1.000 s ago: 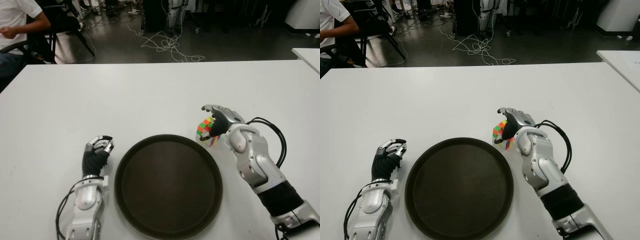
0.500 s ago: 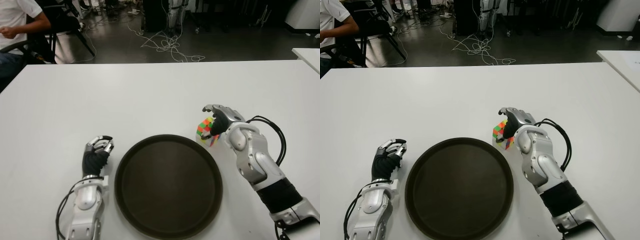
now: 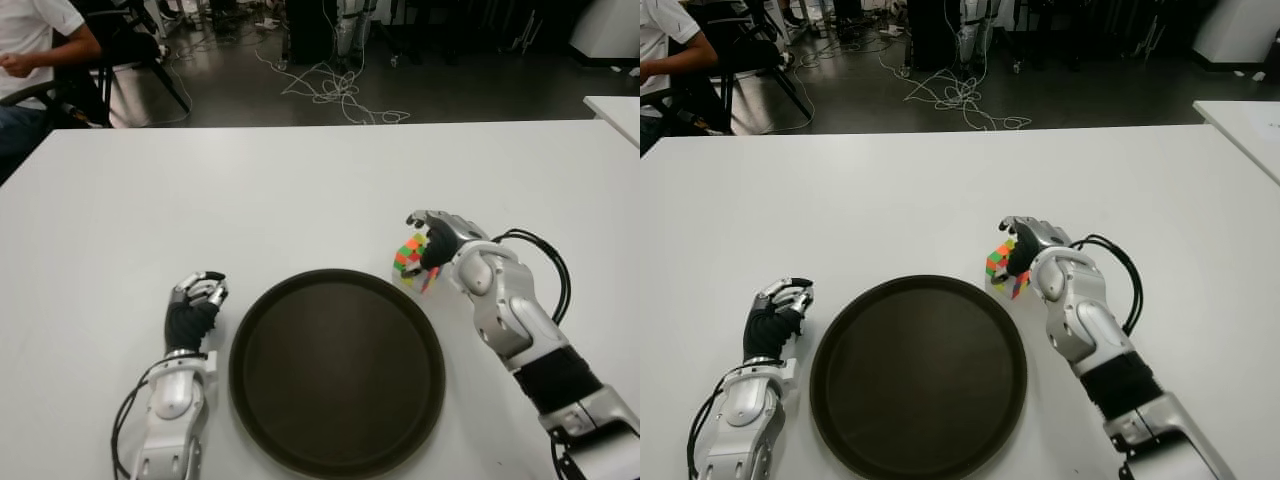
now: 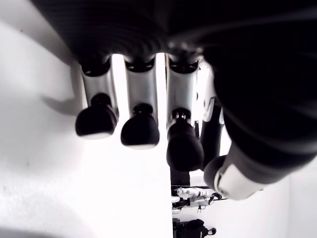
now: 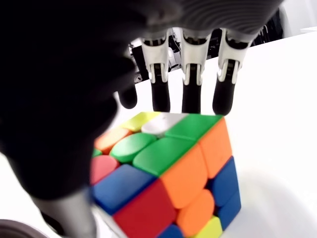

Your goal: Pick up the Rubik's Cube and put it in the plate

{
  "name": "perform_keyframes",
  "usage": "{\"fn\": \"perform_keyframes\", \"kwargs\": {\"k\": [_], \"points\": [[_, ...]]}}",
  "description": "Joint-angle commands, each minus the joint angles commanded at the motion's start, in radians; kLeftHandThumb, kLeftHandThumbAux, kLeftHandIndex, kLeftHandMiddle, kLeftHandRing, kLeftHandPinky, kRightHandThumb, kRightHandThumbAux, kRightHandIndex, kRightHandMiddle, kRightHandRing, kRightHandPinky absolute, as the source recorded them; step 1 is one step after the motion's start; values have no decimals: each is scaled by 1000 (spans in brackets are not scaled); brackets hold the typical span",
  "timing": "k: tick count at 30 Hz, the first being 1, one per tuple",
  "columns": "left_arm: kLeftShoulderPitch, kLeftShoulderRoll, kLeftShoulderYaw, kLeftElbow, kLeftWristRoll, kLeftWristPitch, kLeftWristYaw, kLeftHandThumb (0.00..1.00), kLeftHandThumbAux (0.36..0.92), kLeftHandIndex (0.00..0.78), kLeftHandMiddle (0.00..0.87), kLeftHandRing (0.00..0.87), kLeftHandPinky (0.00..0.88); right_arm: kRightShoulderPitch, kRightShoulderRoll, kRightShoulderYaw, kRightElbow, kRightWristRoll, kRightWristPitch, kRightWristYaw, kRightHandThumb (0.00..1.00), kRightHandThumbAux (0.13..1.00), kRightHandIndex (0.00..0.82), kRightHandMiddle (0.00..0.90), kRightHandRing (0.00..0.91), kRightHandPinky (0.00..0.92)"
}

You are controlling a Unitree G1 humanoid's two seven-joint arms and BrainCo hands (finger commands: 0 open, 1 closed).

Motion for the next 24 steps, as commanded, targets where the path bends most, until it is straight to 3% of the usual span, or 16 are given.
{"fn": "perform_keyframes", "kwargs": {"k": [13, 24], "points": [[-1, -1, 0, 3, 10, 0, 10, 711, 705, 443, 810, 821, 812, -1, 0, -11, 44, 27, -58, -55, 0, 871, 271, 244, 268, 294], [-1, 4, -6, 1, 26, -1, 13, 710, 705, 444, 813, 825, 818, -10, 6, -3, 41, 25, -24, -30, 0, 875, 284, 274, 304, 339]]}}
